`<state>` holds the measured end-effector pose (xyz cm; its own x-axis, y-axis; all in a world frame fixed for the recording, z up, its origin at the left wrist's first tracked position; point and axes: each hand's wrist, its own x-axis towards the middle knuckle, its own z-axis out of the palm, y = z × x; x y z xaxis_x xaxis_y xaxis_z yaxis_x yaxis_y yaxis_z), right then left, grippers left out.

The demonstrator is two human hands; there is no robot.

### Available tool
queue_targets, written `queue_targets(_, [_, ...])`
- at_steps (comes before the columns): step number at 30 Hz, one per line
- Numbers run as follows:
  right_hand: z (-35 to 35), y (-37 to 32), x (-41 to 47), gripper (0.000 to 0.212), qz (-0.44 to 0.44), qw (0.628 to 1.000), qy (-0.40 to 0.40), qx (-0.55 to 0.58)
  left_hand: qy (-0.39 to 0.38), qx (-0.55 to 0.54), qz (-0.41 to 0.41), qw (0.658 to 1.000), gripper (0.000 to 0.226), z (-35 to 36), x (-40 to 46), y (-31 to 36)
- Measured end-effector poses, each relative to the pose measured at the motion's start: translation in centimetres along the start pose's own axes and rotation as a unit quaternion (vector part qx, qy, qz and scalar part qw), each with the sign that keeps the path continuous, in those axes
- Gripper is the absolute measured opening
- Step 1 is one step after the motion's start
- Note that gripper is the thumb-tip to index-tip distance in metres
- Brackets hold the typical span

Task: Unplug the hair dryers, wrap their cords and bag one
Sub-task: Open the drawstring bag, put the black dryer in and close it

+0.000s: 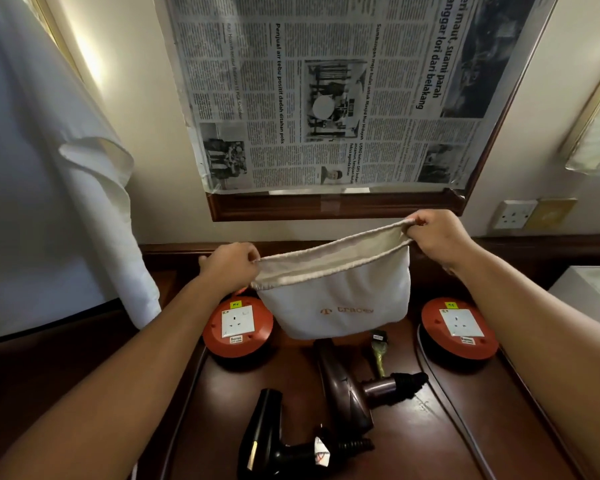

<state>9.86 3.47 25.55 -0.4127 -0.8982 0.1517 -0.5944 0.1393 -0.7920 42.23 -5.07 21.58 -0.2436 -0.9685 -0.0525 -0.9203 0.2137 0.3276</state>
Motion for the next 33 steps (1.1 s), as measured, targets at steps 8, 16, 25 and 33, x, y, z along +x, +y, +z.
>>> queue_targets(8, [3.8, -2.6, 0.2, 0.008, -0.023, 0.998, -0.035, 0.049, 0.055, -0.097, 0.200, 0.973, 0.043, 0.9, -0.2, 9.6])
queue_targets(16, [3.2, -2.5, -1.0, 0.015, -0.058, 0.997, -0.024, -0.033, 0.046, -0.106, 0.180, 0.977, 0.031, 3.5, 0.2, 13.9])
queue_targets(25, [3.7, -1.9, -1.5, 0.014, -0.070, 0.994, -0.001, -0.082, 0.137, -0.235, 0.210, 0.939, 0.006, 3.0, -0.1, 14.5])
queue_targets(33, [4.4, 1.5, -2.7, 0.011, 0.008, 0.986, 0.026, -0.166, 0.333, -0.398, 0.022, 0.855, 0.016, -0.9, 1.2, 10.2])
